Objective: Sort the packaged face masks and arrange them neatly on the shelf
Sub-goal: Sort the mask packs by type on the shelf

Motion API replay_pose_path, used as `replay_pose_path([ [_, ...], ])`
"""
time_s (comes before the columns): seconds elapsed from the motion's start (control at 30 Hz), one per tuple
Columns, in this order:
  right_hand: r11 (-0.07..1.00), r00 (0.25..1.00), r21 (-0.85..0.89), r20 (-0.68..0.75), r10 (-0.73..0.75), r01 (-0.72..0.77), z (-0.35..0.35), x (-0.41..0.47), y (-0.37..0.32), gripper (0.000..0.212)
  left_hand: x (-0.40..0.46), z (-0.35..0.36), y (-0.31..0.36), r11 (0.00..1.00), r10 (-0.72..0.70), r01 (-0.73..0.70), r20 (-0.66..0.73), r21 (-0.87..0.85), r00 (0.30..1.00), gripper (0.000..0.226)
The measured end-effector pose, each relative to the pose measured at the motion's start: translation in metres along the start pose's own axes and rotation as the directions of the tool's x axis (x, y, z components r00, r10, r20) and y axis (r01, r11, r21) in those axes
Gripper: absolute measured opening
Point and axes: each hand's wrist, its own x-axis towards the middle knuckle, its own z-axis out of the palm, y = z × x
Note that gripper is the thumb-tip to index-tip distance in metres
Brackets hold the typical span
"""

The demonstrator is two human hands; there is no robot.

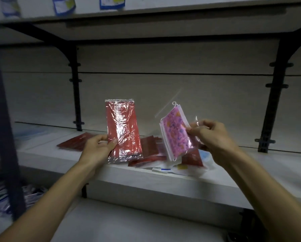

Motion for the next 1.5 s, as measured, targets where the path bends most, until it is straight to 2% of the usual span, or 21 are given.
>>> replay_pose_path([
  [0.2, 0.994, 0.983, 0.029, 0.147, -0.11, 0.107, 0.046, -0.011, 0.013, 0.011, -0.034, -0.052, -0.01, 0.997, -0.038, 0.048, -0.147, 0.068, 0.988, 0.013],
  [0.37, 0.979, 0.965, -0.059, 0.19, -0.182, 0.197, 0.089, -0.018, 0.017, 0.007, -0.05, -0.105, -0.027, 0.996, -0.069, 0.082, -0.245, 0.043, 0.967, 0.01],
  [0.57, 0.959, 0.954, -0.106, 0.172, -0.244, 0.264, 0.14, -0.033, 0.004, 0.006, -0.05, -0.165, -0.038, 0.992, -0.036, 0.067, -0.271, 0.108, 0.962, 0.011],
  [0.8, 0.943, 0.942, -0.128, 0.182, -0.281, 0.306, 0.206, -0.059, -0.013, 0.009, -0.034, -0.238, -0.04, 0.988, -0.014, 0.048, -0.221, 0.146, 0.975, 0.005],
  [1.0, 0.925, 0.952, -0.229, 0.093, -0.291, 0.305, 0.243, -0.07, -0.016, 0.012, -0.011, -0.272, -0.039, 0.987, 0.021, -0.004, -0.104, 0.158, 0.994, 0.003],
  [1.17, 0.902, 0.949, -0.31, -0.003, -0.316, 0.3, 0.25, -0.074, -0.009, 0.012, 0.016, -0.274, -0.047, 0.983, 0.044, -0.049, 0.033, 0.176, 0.998, 0.005],
  [1.37, 0.891, 0.947, -0.365, -0.069, -0.315, 0.27, 0.242, -0.065, -0.008, 0.013, 0.056, -0.254, -0.053, 0.981, 0.047, -0.067, 0.108, 0.18, 0.993, 0.01],
  [1.5, 0.88, 0.945, -0.388, -0.062, -0.323, 0.275, 0.242, -0.044, -0.007, 0.012, 0.086, -0.236, -0.052, 0.98, 0.063, -0.089, 0.146, 0.178, 0.987, 0.012],
])
